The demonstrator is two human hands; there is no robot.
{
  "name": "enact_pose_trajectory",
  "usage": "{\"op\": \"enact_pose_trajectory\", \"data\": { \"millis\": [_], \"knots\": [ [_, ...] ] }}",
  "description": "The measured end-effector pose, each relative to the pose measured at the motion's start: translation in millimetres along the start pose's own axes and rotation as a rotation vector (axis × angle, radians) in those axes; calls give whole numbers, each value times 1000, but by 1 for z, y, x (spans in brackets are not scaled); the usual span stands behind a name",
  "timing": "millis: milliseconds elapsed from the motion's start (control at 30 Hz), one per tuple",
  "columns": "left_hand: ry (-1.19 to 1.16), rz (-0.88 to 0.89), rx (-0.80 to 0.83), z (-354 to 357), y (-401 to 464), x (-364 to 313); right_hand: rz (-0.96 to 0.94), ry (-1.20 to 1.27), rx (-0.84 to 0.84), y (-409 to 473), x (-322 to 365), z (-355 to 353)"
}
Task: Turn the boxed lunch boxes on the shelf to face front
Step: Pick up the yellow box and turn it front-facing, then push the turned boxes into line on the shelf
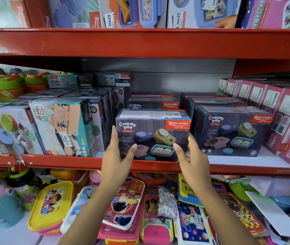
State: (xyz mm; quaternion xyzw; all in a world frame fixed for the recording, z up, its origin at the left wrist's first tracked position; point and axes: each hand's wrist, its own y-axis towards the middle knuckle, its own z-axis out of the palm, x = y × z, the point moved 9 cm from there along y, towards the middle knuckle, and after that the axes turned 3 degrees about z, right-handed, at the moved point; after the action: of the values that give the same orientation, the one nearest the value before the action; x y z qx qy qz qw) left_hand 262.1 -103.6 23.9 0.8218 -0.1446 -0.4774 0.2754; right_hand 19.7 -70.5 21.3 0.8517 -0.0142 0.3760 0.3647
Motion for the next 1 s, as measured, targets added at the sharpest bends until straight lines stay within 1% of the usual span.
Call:
{"op": "enact_pose_trajectory", "data": {
  "millis": [67, 100, 200, 300, 367, 433, 533, 633, 700, 733, 833, 933, 1000],
  "knots": [
    [3, 0, -3, 7, -6, -4, -17, -47, 8, -4, 1, 2],
    [43, 26, -34, 9, -11, -8, -29, -97, -8, -7, 2, 0],
    [249, 173, -141, 21, -26, -25, -92, -244, -73, -15, 3, -16],
    [358, 289, -133, 50, -46, -43, -154, -402, -97, -21, -14, -38],
    [413, 359, -86, 76, -58, -57, -131, -466, -87, -20, -34, -55],
    [458, 391, -35, 104, -68, -71, -92, -492, -87, -16, -55, -77],
    [484, 391, 11, 142, -76, -97, -70, -494, -90, -8, -83, -111],
    [415, 443, 57, 181, -79, -132, -58, -441, -86, 9, -108, -142],
    [338, 458, 89, 202, -76, -151, -31, -354, -56, 23, -122, -157],
    [289, 421, 95, 207, -71, -158, -6, -292, -27, 30, -129, -161],
    [185, 196, 72, 212, -51, -162, 85, -125, 79, 51, -147, -165],
    [188, 0, 115, 222, -36, -152, 173, -80, 176, 62, -159, -163],
    [144, -117, 163, 228, -30, -140, 177, -72, 225, 62, -162, -159]
  ]
}}
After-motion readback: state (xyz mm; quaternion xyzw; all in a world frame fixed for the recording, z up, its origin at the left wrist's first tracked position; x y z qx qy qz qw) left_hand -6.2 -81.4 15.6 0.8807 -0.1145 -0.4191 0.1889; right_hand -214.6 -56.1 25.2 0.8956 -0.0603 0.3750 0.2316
